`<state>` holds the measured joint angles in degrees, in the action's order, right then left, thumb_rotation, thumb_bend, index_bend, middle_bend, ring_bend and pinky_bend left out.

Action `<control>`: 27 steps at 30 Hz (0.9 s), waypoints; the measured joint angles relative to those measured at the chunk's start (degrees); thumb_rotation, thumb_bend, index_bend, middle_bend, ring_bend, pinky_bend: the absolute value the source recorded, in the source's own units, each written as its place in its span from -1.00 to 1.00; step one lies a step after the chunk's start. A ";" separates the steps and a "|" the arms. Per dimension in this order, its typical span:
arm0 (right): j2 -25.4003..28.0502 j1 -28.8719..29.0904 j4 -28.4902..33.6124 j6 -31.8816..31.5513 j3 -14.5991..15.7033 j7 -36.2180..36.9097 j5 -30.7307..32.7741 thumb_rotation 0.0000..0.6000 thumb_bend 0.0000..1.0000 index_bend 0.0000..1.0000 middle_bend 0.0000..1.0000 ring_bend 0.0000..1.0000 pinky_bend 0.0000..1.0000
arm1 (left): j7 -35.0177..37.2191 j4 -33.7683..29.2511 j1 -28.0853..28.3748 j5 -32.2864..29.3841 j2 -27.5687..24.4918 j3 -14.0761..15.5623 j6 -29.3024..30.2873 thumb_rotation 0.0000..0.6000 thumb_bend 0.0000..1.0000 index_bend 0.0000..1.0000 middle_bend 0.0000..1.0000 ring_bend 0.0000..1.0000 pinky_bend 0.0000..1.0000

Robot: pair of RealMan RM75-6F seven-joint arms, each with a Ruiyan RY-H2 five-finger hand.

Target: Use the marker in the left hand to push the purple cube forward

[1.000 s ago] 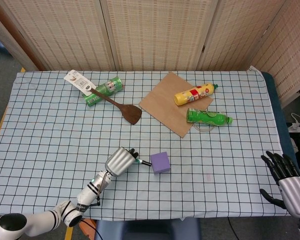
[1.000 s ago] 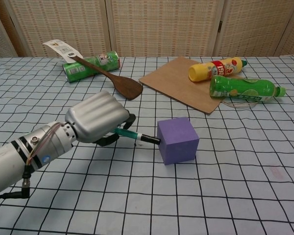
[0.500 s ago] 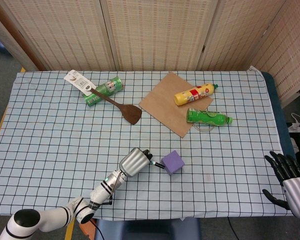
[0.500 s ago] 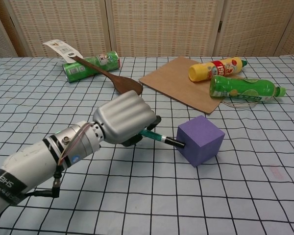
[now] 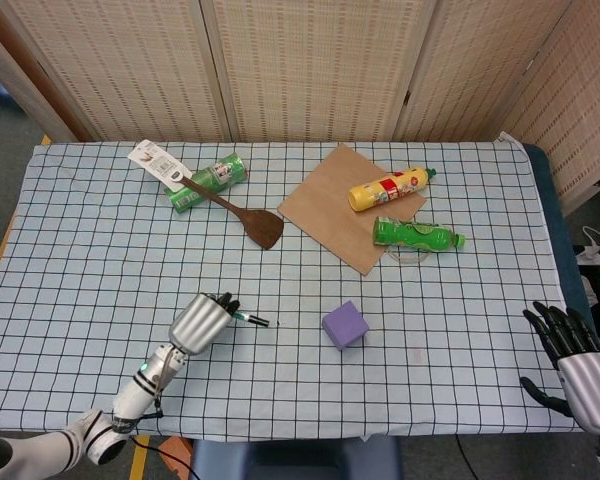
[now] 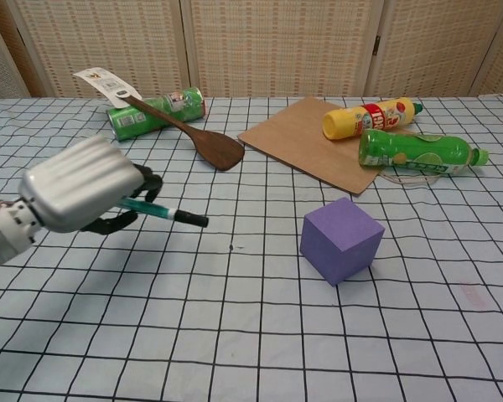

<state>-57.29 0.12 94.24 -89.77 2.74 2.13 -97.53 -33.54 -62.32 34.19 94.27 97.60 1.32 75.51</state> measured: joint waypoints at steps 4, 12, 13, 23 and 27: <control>-0.56 0.24 0.29 0.44 -0.07 -1.52 -0.16 1.00 -0.75 -1.00 -1.00 -1.00 -1.00 | 2.62 1.44 -5.65 -0.17 -2.70 4.07 2.42 1.00 0.33 0.41 0.38 0.67 1.00; -1.89 0.77 0.81 1.53 0.26 -4.39 -1.18 1.00 -0.75 -1.00 -1.00 -1.00 -1.00 | 7.99 11.56 -8.92 -0.98 -1.22 4.91 2.87 1.00 0.17 0.03 0.20 0.67 1.00; -1.91 0.77 0.80 1.53 0.22 -4.41 -1.11 1.00 -0.75 -1.00 -1.00 -1.00 -1.00 | 8.32 12.17 -9.09 -0.89 -0.99 4.83 3.03 1.00 0.15 -0.03 0.16 0.67 1.00; -1.86 -0.33 0.71 -1.02 0.25 -4.01 -1.51 1.00 -0.75 -1.00 -1.00 -1.00 -1.00 | 5.61 3.21 -10.42 -4.83 -4.57 4.51 -3.05 1.00 -0.21 -1.00 -0.79 0.30 0.90; -1.99 -1.04 0.37 -2.17 0.45 -4.18 -2.17 1.00 -0.75 -1.00 -1.00 -1.00 -1.00 | 1.78 -5.76 -11.48 -7.55 -8.10 3.67 -4.14 1.00 -0.24 -1.00 -0.93 0.10 0.56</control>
<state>-59.28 -0.92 94.62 -91.94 3.19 -2.05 -99.70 -31.76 -68.08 22.71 86.72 89.50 4.99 71.37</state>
